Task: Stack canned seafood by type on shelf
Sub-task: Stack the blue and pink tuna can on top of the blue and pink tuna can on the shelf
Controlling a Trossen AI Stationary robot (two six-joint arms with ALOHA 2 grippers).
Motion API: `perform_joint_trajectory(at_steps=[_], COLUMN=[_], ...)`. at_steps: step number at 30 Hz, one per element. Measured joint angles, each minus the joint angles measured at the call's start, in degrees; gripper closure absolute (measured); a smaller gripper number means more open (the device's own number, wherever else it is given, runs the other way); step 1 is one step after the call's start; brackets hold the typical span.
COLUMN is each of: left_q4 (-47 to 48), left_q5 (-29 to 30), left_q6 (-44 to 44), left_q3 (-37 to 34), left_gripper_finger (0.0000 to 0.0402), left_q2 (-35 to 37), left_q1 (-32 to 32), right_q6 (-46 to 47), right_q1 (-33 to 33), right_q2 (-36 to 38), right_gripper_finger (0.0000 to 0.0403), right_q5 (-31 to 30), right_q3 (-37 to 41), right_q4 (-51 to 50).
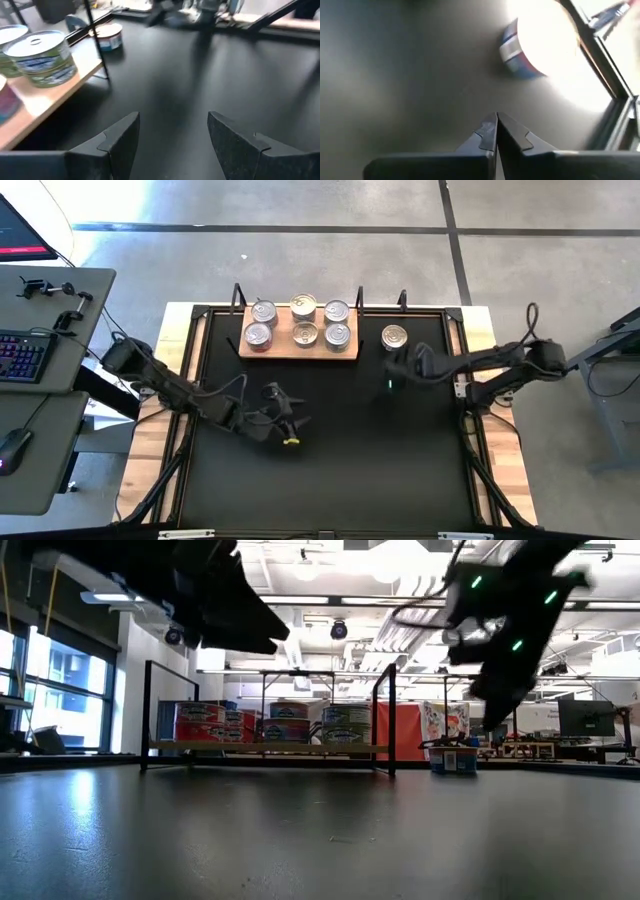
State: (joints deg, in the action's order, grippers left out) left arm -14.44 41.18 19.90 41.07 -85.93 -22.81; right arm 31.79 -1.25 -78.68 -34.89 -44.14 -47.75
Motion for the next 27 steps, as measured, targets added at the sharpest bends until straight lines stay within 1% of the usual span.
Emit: perform_joint_trajectory(at_steps=[2, 3, 5, 8, 9, 12, 14, 16, 18, 21, 23, 26, 27], left_q4=[-5.3, -6.5, -6.6, -6.8, -6.8, -7.0, -7.3, -7.9, -7.8, -8.1, -8.2, -8.6, -8.8], left_q5=[0.2, 0.2, 0.2, 0.2, 0.2, 0.2, 0.3, 0.4, 0.4, 0.4, 0.4, 0.4, 0.4], left_q6=[-0.1, -0.1, 0.0, 0.0, 0.0, 0.6, 0.4, 0.5, 0.5, 0.5, 0.5, 0.5, 0.5], left_q3=[-1.7, -2.1, -2.2, -2.2, -2.2, -2.2, -2.2, -2.2, -2.2, -2.2, -2.2, -2.2, -2.2], left_gripper_finger=[0.0174, 0.0174, 0.0174, 0.0174, 0.0174, 0.0174, 0.0174, 0.0174, 0.0174, 0.0174, 0.0174, 0.0174, 0.0174], left_q2=[-1.2, -1.7, -2.6, -3.5, -3.5, -3.5, -3.5, -3.4, -3.4, -3.4, -3.4, -3.4, -3.4], left_q1=[-0.9, -1.2, -1.6, -1.7, -1.7, -1.7, -1.7, -1.7, -1.8, -2.0, -2.0, -2.0, -2.0], right_q6=[-4.0, -6.8, -12.6, -17.8, -18.9, -19.4, -19.4, -18.8, -18.1, -15.1, -11.3, -4.8, -2.9], right_q1=[-6.8, -9.9, -15.2, -21.1, -22.6, -26.0, -27.5, -28.5, -28.4, -26.4, -23.6, -17.3, -14.9], right_q2=[0.8, 0.8, 0.7, 0.6, 0.5, 0.4, 0.3, 0.3, 0.4, 0.6, 0.7, 0.1, -0.4], right_gripper_finger=[0.0402, 0.0402, 0.0402, 0.0403, 0.0403, 0.0403, 0.0403, 0.0403, 0.0403, 0.0403, 0.0403, 0.0403, 0.0403], right_q5=[-0.2, 0.1, 1.4, 2.6, 3.0, 4.7, 8.2, 12.5, 15.4, 17.5, 18.1, 22.6, 22.9], right_q3=[3.2, 4.6, 6.8, 9.0, 9.3, 9.4, 9.4, 9.4, 9.2, 9.0, 8.9, 9.6, 10.0], right_q4=[8.4, 12.9, 22.3, 33.1, 35.6, 36.5, 35.8, 33.7, 31.0, 26.1, 22.8, 18.8, 17.2])
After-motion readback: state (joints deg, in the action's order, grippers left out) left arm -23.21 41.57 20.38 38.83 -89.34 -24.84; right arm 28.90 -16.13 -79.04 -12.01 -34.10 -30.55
